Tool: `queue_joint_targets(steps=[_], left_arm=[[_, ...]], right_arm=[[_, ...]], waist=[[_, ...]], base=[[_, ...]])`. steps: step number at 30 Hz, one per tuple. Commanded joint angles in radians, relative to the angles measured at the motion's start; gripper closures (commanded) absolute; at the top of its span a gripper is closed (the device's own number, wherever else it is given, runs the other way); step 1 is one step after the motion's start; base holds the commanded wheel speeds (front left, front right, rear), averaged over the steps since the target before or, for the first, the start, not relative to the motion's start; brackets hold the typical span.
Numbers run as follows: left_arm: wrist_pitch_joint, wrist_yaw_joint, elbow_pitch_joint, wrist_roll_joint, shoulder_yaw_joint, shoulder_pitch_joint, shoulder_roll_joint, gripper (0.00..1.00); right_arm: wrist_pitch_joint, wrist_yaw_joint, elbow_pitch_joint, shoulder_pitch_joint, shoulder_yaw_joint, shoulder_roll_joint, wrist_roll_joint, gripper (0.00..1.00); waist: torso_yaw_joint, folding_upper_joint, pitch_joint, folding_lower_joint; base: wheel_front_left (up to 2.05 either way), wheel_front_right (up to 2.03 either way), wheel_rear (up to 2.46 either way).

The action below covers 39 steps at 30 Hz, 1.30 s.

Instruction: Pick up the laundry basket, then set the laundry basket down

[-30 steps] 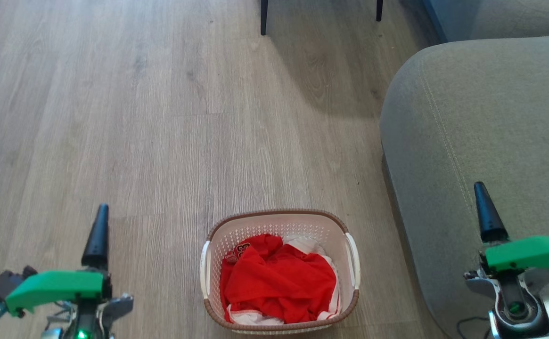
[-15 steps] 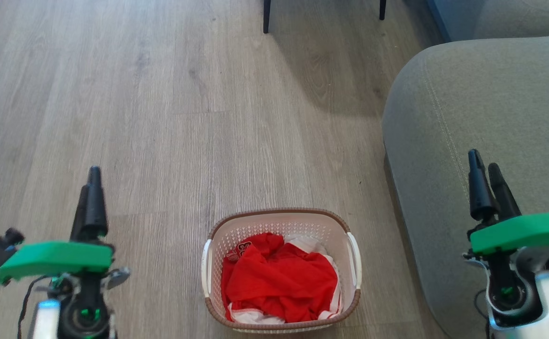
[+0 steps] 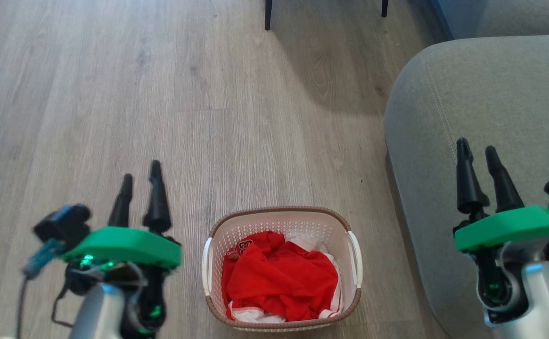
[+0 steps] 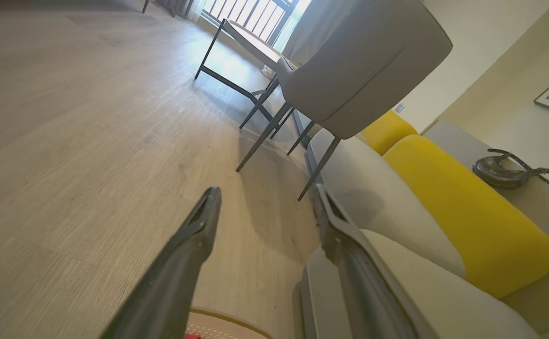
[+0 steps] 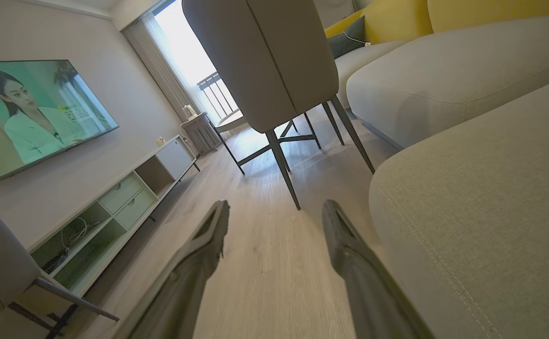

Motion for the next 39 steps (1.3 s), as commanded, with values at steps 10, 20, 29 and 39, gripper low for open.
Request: queue_joint_targets(steps=[10, 20, 29, 39], left_arm=[[-0.038, 0.106, 0.072, 0.19, -0.151, -0.09, 0.062, 0.0], [-0.068, 0.193, 0.103, 0.307, -0.256, -0.13, 0.092, 0.0], [-0.094, 0.312, 0.039, 0.41, -0.297, -0.157, 0.115, 0.0], [-0.124, 0.384, -0.093, 0.488, -0.284, -0.16, 0.109, 0.0]], right_arm=[[-0.039, 0.005, 0.045, -0.036, 0.073, -0.027, -0.111, 0.0], [-0.068, 0.005, 0.094, -0.063, 0.122, -0.044, -0.203, 0.0], [-0.094, 0.006, 0.088, -0.074, 0.149, -0.05, -0.295, 0.0], [-0.124, 0.006, -0.015, -0.078, 0.125, -0.022, -0.376, 0.0]], waist=[[-0.002, 0.0, -0.01, -0.0001], [-0.007, 0.0, -0.01, -0.0001], [-0.005, 0.0, -0.008, -0.0001], [-0.001, 0.0, -0.003, -0.0001]], base=[[0.0, 0.0, 0.0], [0.0, 0.0, 0.0], [0.0, 0.0, 0.0], [0.0, 0.0, 0.0]])
